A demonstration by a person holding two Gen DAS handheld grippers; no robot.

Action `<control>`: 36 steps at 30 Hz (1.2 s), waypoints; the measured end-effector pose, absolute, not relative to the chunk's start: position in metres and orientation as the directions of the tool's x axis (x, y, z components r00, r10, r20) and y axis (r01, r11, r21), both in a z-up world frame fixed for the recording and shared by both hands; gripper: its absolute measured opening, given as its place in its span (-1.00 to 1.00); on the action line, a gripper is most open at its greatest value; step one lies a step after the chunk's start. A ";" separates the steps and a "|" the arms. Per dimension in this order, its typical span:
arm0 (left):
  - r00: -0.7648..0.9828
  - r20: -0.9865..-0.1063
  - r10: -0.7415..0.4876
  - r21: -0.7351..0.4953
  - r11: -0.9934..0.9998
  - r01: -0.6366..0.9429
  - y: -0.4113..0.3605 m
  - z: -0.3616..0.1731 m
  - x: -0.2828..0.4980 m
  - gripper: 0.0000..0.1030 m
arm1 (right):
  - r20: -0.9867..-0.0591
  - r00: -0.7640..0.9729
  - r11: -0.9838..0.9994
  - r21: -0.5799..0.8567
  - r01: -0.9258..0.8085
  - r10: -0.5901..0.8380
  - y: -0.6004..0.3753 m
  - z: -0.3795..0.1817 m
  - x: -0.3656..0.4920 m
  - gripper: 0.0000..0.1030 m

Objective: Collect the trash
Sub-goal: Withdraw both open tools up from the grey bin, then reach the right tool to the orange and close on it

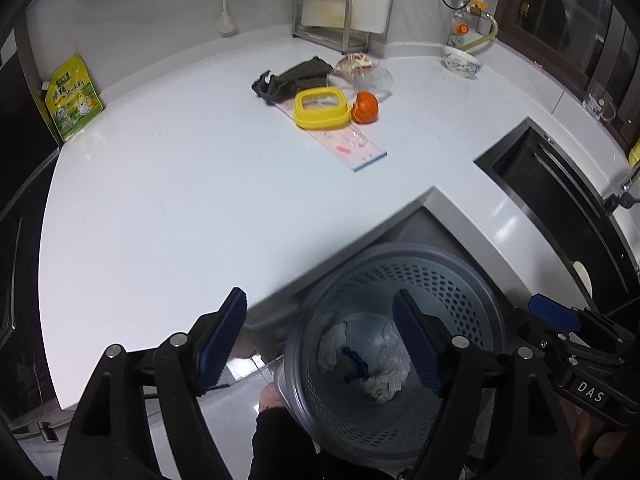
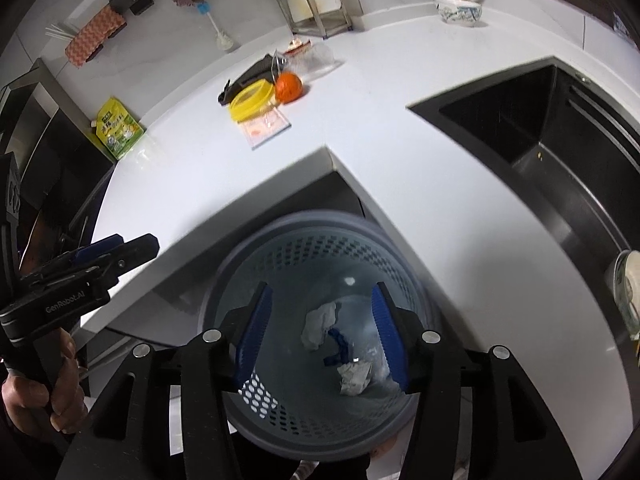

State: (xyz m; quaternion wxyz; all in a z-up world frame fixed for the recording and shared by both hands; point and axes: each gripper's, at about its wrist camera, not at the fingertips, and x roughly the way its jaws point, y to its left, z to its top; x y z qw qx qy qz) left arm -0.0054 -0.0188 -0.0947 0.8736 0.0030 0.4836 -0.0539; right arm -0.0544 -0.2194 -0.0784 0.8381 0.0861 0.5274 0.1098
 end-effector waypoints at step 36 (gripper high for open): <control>0.580 -0.807 -0.112 -0.041 0.990 0.134 0.041 -0.083 0.167 0.75 | -0.834 0.512 0.978 0.192 -0.079 0.205 -0.149 -0.088 0.163 0.31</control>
